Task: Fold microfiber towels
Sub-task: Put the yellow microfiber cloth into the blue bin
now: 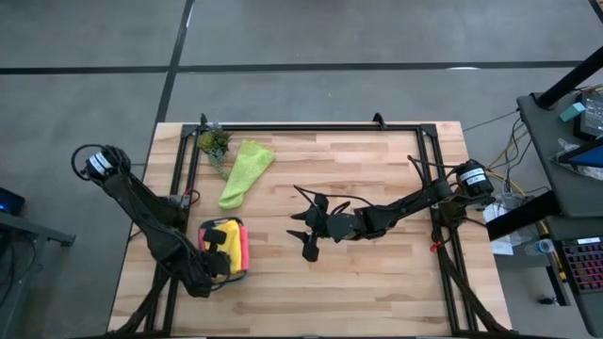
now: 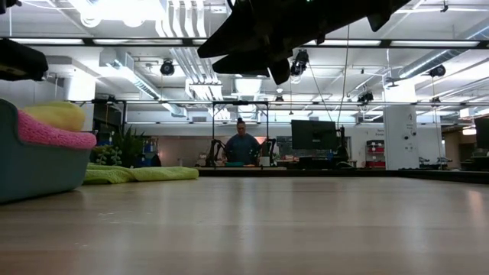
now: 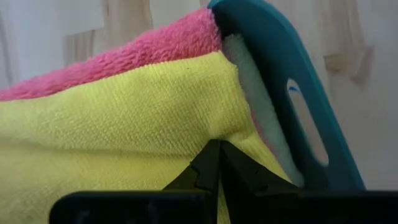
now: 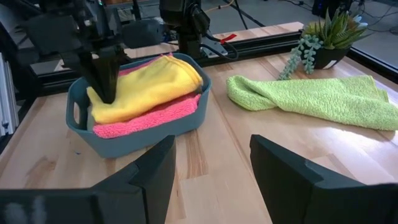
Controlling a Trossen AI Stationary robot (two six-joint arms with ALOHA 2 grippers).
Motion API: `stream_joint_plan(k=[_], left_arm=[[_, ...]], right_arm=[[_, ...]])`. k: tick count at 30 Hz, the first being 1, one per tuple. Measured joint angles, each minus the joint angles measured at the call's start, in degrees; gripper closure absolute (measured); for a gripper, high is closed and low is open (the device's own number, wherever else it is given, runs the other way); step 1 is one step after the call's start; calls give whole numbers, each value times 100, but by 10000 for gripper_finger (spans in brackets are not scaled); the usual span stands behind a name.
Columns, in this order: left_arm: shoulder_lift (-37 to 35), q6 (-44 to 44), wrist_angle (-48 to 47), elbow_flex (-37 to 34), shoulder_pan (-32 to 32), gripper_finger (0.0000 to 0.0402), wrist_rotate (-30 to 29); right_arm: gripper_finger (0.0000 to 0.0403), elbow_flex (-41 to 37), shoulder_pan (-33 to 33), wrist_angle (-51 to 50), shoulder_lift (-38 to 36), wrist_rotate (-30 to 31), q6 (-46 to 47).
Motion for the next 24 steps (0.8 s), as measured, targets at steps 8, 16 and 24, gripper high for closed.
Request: stream_joint_plan(k=[8, 16, 24], left_arm=[[-68, 44, -823, 568, 11, 402, -91], [171, 437, -421, 678, 66, 402, -543], [471, 433, 11, 455, 66, 402, -181]], right_arm=[[207, 0, 0, -2, 0, 2, -10], [207, -2, 0, -2, 0, 0, -29], [207, -17, 0, -3, 0, 0, -26]])
